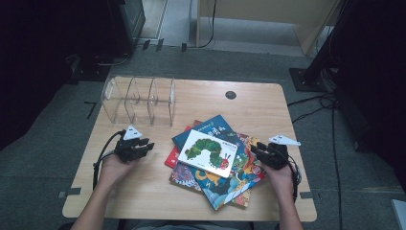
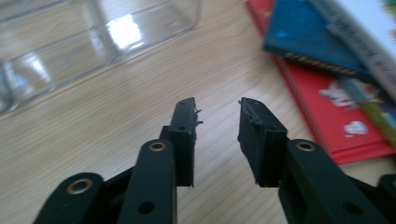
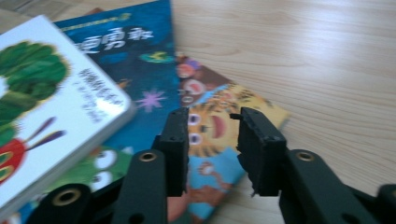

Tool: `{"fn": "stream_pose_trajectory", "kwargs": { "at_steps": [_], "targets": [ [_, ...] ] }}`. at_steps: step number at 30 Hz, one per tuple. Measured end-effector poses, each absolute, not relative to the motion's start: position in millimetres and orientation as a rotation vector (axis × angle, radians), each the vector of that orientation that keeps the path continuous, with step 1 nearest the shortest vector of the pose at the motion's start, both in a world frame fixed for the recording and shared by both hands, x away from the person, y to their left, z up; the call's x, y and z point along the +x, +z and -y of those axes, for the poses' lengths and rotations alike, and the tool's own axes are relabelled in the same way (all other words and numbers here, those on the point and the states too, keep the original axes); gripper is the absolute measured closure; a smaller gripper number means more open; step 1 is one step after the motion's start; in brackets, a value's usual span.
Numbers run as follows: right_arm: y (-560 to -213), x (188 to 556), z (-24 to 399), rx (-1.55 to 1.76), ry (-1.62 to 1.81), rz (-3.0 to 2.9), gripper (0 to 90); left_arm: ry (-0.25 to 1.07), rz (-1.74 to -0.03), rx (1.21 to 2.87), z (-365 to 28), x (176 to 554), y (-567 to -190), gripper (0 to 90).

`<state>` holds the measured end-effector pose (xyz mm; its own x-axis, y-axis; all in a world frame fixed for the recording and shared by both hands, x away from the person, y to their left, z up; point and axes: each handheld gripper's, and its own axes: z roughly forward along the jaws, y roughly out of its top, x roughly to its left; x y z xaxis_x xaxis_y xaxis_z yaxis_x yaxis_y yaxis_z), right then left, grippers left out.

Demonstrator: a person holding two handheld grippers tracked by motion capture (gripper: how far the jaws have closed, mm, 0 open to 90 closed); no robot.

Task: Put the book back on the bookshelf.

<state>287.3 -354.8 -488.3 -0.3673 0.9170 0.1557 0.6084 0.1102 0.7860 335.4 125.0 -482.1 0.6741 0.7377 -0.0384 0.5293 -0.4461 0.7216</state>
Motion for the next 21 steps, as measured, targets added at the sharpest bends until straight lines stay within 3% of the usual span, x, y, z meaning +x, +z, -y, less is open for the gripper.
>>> {"fn": "stream_pose_trajectory", "kwargs": {
  "at_steps": [10, 21],
  "targets": [
    [-486, 269, 326, 1.439, 1.173, -2.126, 84.4, 0.166, -0.881, 2.204, -86, 339, -478, 83.0],
    [-491, 248, 315, 1.457, 1.169, -2.194, 87.4, 0.086, -0.762, 2.265, -51, 339, -480, 86.5]
  ]
}}
